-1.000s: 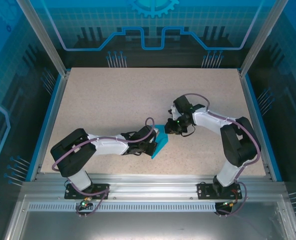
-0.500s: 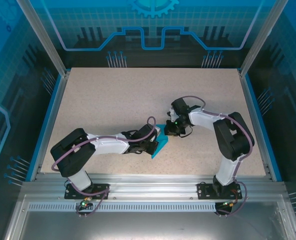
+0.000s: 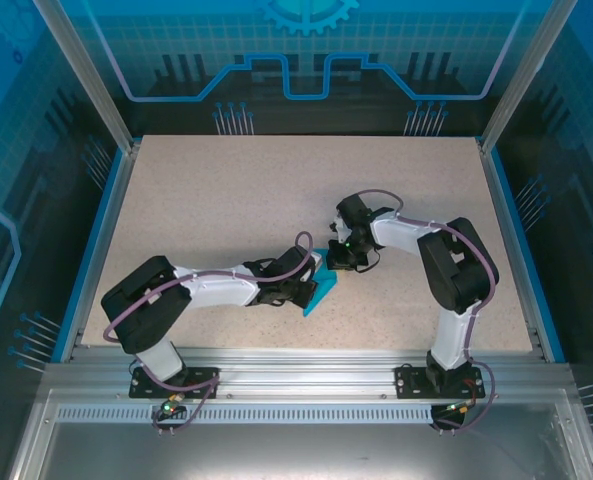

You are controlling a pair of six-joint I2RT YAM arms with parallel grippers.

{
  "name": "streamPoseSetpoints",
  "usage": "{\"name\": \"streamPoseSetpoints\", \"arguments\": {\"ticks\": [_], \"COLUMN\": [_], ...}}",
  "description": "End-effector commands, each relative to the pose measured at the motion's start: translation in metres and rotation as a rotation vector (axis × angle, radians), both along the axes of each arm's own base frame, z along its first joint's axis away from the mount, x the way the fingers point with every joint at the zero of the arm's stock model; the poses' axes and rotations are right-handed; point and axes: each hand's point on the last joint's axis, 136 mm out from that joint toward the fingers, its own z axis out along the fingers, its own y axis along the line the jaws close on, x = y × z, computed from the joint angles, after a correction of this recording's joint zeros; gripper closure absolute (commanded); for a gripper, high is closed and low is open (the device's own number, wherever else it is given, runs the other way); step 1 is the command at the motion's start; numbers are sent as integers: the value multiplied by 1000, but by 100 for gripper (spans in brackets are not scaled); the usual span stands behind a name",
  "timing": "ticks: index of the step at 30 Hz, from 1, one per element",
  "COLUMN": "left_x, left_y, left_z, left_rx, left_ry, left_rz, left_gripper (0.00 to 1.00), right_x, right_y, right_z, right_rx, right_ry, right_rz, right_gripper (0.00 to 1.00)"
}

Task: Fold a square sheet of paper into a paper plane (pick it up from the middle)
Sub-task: Third fold the triangle at the center of the table.

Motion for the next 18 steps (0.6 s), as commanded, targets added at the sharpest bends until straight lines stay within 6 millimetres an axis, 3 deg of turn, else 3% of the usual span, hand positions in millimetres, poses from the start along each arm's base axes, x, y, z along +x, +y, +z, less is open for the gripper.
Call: {"name": "streamPoseSetpoints", "arguments": {"ticks": [1,8,14,18], "left_x": [9,5,4,3], "left_y": [0,2,2,3], "left_z": [-2,-15,-16,-16], "left_rx": [18,35,24,24], "left_ry": [-8,20,25,29], "left_rz": [1,-1,13,19], "left_gripper": [94,94,94,94], "right_x": [-13,-11,-1,-12], "right_y": [-7,-4,-6,-5], "right_z": [-15,-5,45,61], "right_rx": [-69,-56,19,100], "right_ry": [55,41,-72,-99], "right_rz": [21,23,-29,-77], "right_gripper": [90,88,84,85]}}
